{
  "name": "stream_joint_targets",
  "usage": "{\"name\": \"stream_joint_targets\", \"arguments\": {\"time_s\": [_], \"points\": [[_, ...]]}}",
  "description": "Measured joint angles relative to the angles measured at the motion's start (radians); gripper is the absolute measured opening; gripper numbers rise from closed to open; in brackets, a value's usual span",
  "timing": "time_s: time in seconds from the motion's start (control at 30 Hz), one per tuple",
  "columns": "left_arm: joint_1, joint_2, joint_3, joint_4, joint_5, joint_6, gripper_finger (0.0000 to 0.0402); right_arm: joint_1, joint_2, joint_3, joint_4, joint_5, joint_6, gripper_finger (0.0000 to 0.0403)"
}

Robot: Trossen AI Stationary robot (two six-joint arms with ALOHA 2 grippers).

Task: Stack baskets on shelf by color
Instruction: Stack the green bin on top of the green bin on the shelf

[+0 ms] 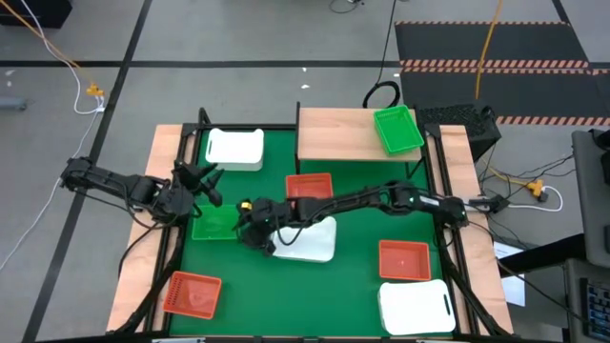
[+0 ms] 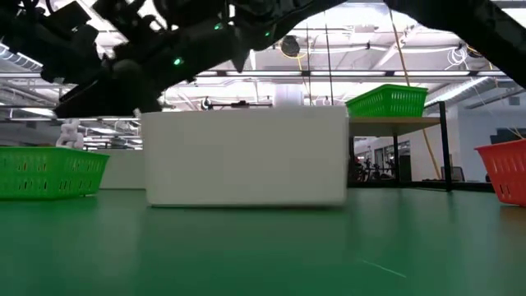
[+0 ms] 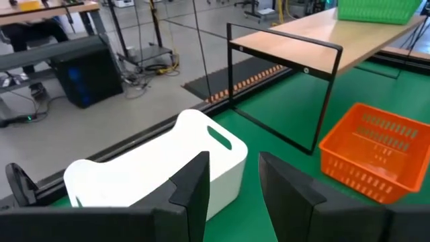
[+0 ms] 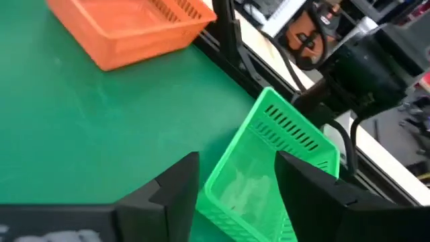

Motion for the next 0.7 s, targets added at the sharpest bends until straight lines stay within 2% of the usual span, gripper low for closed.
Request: {"name": "stream_joint_targets", "arguments": {"time_s": [0.2,0.7], "points": [[0.001,0.0,0.0,0.001,-0.005,0.0,0.0131,0.004,0.074,0.065,-0.007,0.03,-0.039,0.0215],[0.001,0.0,0.0,-0.019,0.033,-0.018,0.0131,0.011,0.061,0.06,-0.142,0.028,-0.033,0.0211]]}}
